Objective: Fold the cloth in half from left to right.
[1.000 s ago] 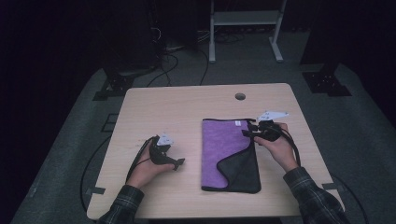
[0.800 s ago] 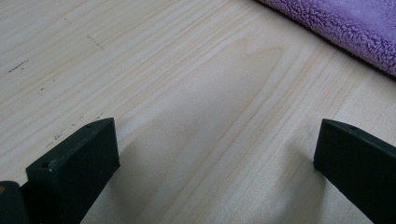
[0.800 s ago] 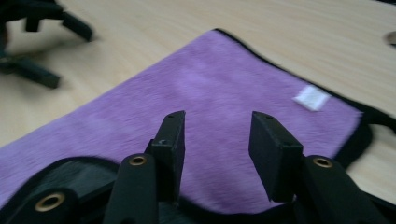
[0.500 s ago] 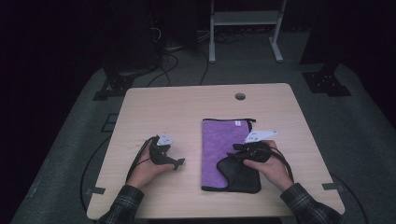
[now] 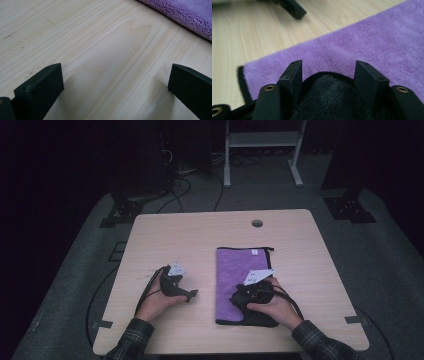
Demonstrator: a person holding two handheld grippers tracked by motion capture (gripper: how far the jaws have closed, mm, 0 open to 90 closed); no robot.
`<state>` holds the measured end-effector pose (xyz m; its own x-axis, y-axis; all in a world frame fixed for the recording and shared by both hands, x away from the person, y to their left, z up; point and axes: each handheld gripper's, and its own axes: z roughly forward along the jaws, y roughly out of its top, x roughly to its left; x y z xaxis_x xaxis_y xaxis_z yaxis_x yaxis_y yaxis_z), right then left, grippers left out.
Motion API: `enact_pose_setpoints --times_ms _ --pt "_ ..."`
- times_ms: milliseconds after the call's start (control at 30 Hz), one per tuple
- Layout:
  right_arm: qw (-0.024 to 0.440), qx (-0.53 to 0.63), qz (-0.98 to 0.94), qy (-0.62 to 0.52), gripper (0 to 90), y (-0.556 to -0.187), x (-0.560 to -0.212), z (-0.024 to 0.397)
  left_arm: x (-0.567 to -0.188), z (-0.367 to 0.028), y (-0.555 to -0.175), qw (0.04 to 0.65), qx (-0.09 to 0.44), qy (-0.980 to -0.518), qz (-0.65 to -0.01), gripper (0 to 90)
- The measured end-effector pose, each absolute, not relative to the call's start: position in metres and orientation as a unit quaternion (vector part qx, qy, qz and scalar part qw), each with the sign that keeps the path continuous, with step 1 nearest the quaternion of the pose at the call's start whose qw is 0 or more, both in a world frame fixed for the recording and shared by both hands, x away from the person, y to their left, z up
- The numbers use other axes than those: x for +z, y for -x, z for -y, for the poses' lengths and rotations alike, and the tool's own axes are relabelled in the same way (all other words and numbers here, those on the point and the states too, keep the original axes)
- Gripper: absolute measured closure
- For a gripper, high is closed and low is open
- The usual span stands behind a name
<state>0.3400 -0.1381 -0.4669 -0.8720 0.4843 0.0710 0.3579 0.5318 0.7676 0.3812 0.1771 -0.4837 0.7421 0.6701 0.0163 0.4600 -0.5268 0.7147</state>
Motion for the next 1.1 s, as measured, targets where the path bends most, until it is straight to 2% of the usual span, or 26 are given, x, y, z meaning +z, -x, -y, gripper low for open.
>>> enact_pose_setpoints --times_ms 67,167,267,400,467,833,1100 --pt "0.072 0.411 -0.876 -0.24 39.2 -0.34 -0.471 0.136 -0.484 -0.177 -0.381 0.359 0.146 -0.861 -0.328 0.0" --pt "0.083 0.402 -0.881 -0.233 44.3 -0.34 -0.473 0.134 -0.484 -0.177 -0.381 0.359 0.146 -0.861 -0.328 0.0" --pt "0.09 0.397 -0.883 -0.233 53.4 -0.34 -0.473 0.135 -0.484 -0.177 -0.381 0.359 0.146 -0.861 -0.328 0.0" --pt "0.095 0.399 -0.88 -0.24 74.2 -0.341 -0.471 0.139 -0.484 -0.177 -0.381 0.359 0.146 -0.861 -0.328 0.0" --pt "0.093 0.402 -0.877 -0.245 78.9 -0.341 -0.47 0.141 -0.484 -0.177 -0.381 0.359 0.146 -0.861 -0.328 0.0" --pt "0.087 0.421 -0.866 -0.256 80.5 -0.316 -0.453 0.168 -0.484 -0.177 -0.381 0.359 0.146 -0.861 -0.329 0.0" --pt "0.117 0.409 -0.861 -0.278 79.6 -0.289 -0.453 0.203 -0.484 -0.177 -0.381 0.359 0.147 -0.86 -0.331 0.0"
